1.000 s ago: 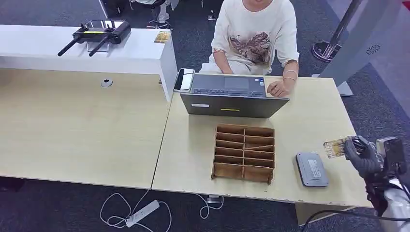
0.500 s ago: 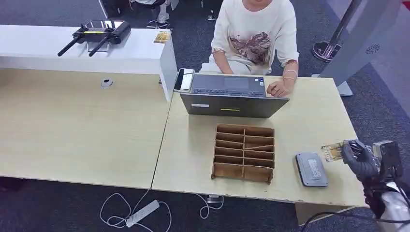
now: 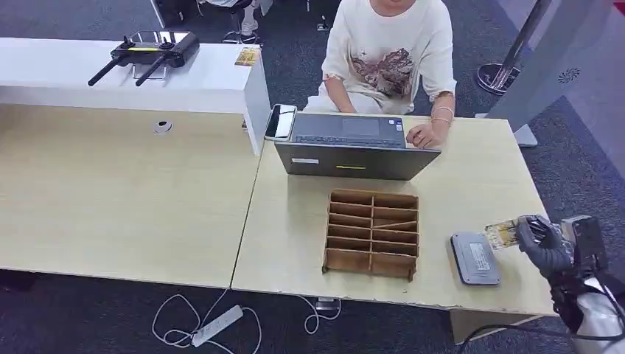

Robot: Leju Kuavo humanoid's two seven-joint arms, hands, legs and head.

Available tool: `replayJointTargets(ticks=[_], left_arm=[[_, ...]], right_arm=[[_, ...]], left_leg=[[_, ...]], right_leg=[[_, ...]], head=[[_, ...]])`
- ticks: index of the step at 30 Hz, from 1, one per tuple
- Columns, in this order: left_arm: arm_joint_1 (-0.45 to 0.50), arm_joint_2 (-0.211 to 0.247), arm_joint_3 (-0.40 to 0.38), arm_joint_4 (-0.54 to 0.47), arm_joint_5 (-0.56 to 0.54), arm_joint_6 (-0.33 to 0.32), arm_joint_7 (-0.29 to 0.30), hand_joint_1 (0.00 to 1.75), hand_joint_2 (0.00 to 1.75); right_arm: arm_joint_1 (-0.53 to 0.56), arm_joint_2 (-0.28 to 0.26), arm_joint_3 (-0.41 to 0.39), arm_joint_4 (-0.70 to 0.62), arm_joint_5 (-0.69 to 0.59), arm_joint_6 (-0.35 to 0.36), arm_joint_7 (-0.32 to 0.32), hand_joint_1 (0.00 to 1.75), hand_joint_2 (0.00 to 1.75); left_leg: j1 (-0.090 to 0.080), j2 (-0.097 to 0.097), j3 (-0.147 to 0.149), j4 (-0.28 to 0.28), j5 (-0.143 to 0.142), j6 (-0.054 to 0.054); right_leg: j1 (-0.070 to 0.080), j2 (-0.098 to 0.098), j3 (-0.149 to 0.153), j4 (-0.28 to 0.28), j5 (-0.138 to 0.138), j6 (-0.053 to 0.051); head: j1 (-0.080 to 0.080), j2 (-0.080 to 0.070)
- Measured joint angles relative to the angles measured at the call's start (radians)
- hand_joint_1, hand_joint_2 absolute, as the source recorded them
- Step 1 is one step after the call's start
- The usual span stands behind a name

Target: Pass the card to the sensor for recognition and then transmit it.

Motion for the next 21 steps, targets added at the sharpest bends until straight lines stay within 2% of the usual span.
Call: replayJointTargets(ticks=[21], left_arm=[[0.000, 0.000, 0.010, 0.000, 0.004, 0.003, -0.002, 0.00, 1.75]], right_arm=[[-0.019, 0.016, 0.031, 0.034, 0.029, -0.013, -0.004, 1.75, 1.75]], left_leg=[[0.000, 0.000, 0.000, 0.000, 0.000, 0.000]], right_leg=[[0.000, 0.000, 0.000, 0.000, 0.000, 0.000]], head=[[0.000, 0.000]])
